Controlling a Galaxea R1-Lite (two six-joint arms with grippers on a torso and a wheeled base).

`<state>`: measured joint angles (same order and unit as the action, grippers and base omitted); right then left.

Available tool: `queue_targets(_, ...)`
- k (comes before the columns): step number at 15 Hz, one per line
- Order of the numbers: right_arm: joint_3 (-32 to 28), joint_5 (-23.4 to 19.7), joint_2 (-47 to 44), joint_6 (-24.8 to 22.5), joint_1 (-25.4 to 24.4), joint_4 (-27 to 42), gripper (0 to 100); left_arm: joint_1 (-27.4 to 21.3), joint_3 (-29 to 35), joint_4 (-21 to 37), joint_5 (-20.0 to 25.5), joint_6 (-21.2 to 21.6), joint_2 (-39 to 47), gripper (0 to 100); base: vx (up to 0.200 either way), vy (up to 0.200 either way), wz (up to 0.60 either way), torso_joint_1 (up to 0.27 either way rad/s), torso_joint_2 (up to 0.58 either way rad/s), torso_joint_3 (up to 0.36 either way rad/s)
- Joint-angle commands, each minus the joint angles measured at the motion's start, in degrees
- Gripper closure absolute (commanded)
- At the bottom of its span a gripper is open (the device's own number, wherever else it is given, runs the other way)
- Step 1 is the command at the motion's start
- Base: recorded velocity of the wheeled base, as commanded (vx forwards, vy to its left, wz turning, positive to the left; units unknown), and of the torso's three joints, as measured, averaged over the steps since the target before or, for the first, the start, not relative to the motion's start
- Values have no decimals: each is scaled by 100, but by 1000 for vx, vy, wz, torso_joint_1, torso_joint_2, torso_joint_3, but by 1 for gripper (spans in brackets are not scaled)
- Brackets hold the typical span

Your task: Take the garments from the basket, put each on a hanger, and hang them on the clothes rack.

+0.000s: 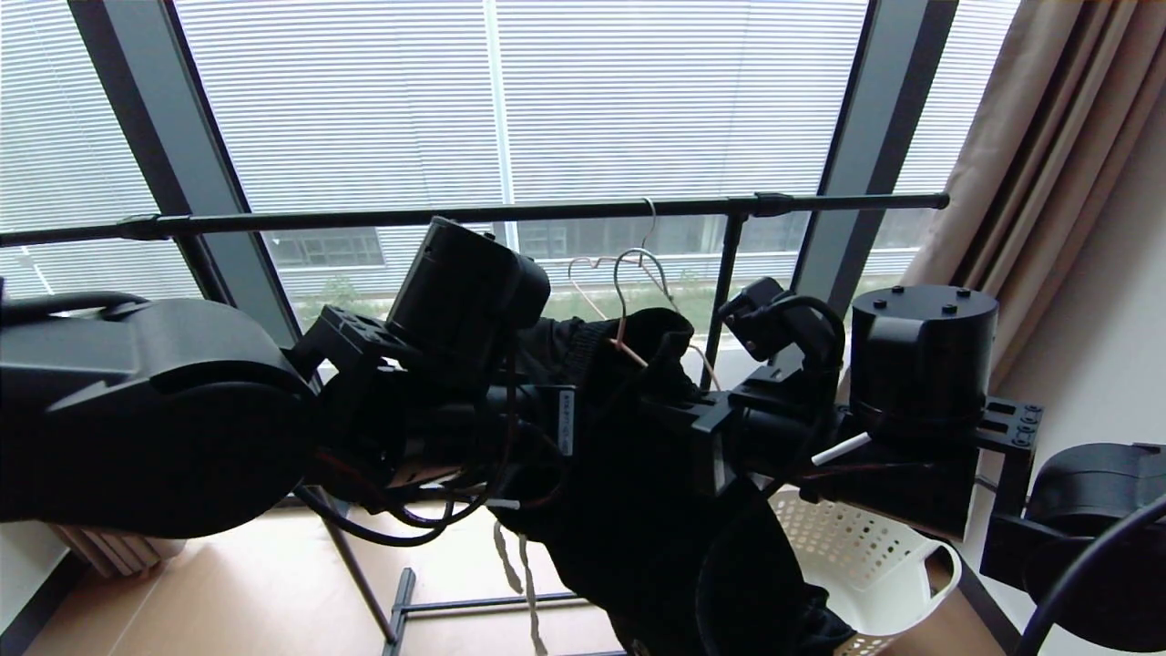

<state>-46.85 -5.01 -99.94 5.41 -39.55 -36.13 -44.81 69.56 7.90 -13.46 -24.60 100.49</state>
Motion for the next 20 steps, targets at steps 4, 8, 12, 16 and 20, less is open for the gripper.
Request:
queue_targets(4, 194, -290, 36, 144, 61, -298, 100, -115, -109, -25, 1, 61, 59, 100, 0, 0, 0, 0, 0, 0)
queue_targets(8, 387, -413, 9, 144, 61, -676, 100, -115, -109, -69, 1, 69, 94, 0, 0, 0, 0, 0, 0, 0)
queue_targets(12, 405, -571, 1, 144, 131, -711, 100, -115, -100, -96, 1, 69, 41, 0, 0, 0, 0, 0, 0, 0)
queue_targets(16, 440, -1072, -26, 118, 457, -711, 100, -36, -153, -166, -8, 61, -372, 0, 0, 0, 0, 0, 0, 0)
queue_targets(20, 440, -2224, -114, -31, 1002, -887, 100, 315, -531, -166, 89, 333, -1163, 0, 0, 0, 0, 0, 0, 0)
